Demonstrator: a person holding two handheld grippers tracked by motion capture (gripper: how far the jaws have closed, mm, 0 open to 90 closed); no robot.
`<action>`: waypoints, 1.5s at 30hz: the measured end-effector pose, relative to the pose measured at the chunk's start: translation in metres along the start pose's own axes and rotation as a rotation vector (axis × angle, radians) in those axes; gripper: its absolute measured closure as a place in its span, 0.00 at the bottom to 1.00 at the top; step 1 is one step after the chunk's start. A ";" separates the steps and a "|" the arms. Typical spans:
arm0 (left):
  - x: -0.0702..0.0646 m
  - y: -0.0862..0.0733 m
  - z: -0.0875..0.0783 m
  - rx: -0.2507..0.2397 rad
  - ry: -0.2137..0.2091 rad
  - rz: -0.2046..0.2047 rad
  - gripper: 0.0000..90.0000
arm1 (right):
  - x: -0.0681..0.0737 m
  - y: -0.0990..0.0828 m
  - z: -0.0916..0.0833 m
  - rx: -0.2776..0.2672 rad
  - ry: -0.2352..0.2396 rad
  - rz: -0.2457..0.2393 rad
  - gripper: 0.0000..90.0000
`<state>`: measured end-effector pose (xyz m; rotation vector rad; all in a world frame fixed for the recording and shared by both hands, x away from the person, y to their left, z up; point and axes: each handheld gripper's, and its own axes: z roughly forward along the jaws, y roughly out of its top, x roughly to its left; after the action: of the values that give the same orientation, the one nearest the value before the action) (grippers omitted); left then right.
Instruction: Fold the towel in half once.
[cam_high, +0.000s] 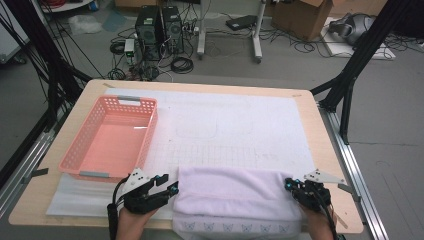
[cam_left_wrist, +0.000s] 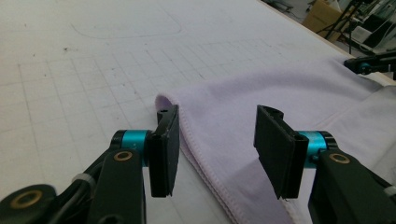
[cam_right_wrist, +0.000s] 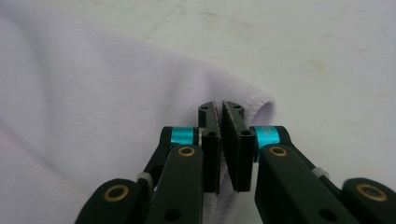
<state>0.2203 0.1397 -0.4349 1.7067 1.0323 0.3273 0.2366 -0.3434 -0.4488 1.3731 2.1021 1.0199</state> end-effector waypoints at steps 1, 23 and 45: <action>0.001 0.001 0.002 0.005 -0.001 0.002 0.56 | -0.002 0.002 0.000 0.007 -0.064 -0.023 0.99; 0.012 0.010 0.057 0.202 0.063 0.059 0.41 | 0.003 0.008 0.005 0.062 0.007 -0.027 0.50; 0.009 0.014 0.057 0.137 0.031 -0.023 0.95 | 0.002 0.011 0.003 0.052 0.081 -0.001 0.92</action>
<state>0.2692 0.1093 -0.4475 1.8159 1.1178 0.2739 0.2442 -0.3376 -0.4420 1.3766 2.2025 1.0433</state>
